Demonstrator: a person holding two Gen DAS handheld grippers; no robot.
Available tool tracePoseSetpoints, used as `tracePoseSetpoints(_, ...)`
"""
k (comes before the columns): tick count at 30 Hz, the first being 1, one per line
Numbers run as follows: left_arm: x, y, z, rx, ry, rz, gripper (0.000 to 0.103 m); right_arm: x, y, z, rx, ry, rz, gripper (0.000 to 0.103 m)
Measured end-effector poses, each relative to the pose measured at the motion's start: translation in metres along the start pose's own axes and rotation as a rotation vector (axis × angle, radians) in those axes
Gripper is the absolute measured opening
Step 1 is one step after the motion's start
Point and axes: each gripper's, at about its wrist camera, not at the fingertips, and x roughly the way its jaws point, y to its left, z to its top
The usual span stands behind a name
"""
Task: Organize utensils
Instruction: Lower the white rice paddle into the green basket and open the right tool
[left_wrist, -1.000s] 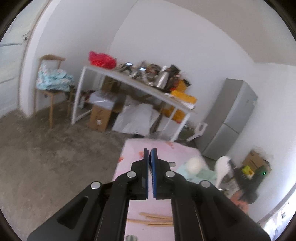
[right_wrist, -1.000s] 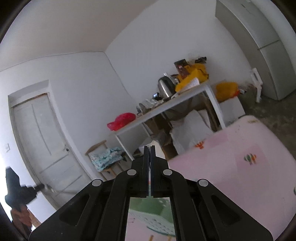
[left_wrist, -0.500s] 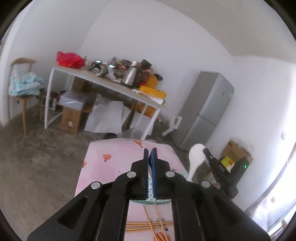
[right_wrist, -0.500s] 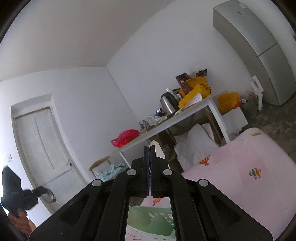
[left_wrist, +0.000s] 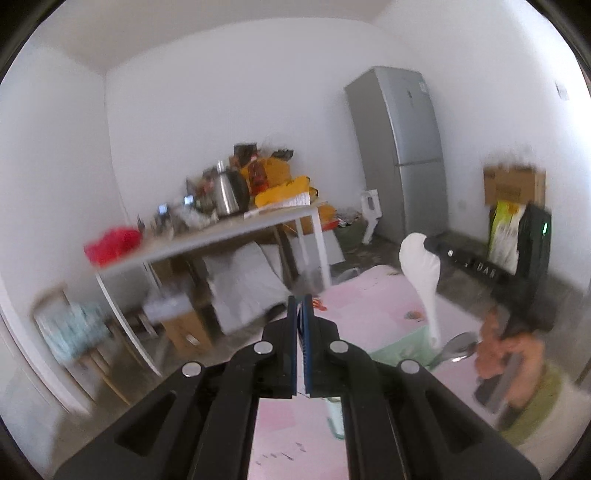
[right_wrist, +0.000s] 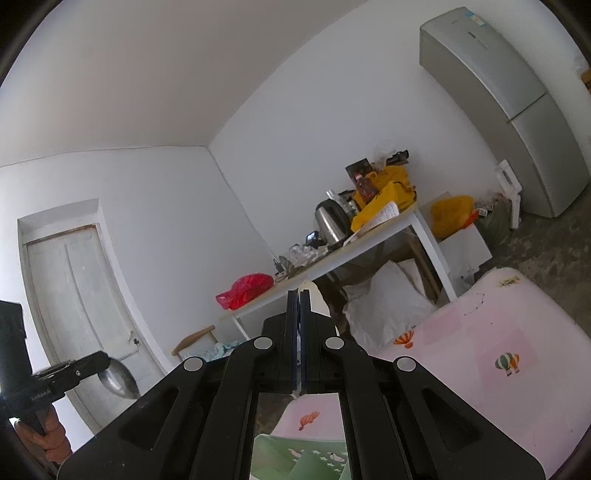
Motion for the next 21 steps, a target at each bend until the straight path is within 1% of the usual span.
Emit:
tracePoseSetpoints(3,0.012,-0.02,-0.001,0.114,-0.012,0.042,0.002,0.0,-0.001,0.001,0.007,-0.003,0.002,0.0)
tracePoseSetpoints(6,0.027,-0.043,-0.01,0.249,-0.027,0.106,0.001,0.001,-0.005,-0.002,0.022,-0.005,0.001,0.0)
tracePoseSetpoints(9,0.046,-0.053,-0.023,0.324,-0.008,0.143,0.001,0.004,-0.009,-0.006,0.039,-0.006,0.001,0.0)
tracePoseSetpoints(12,0.062,-0.054,-0.035,0.328,0.035,0.145,0.002,0.007,-0.011,-0.012,0.047,-0.007,0.001,0.0)
tracePoseSetpoints(14,0.069,-0.052,-0.043,0.307,0.061,0.139,0.002,0.009,-0.014,-0.015,0.058,-0.003,0.001,0.0)
tracePoseSetpoints(16,0.072,-0.05,-0.046,0.278,0.068,0.125,0.002,0.012,-0.016,-0.018,0.068,-0.001,-0.001,0.0)
tracePoseSetpoints(18,0.072,-0.048,-0.046,0.228,0.089,0.085,0.005,0.014,-0.018,-0.022,0.08,0.0,-0.002,0.0)
tracePoseSetpoints(21,0.069,-0.044,-0.044,0.146,0.116,0.033,0.005,0.013,-0.02,-0.025,0.094,-0.002,0.001,0.0)
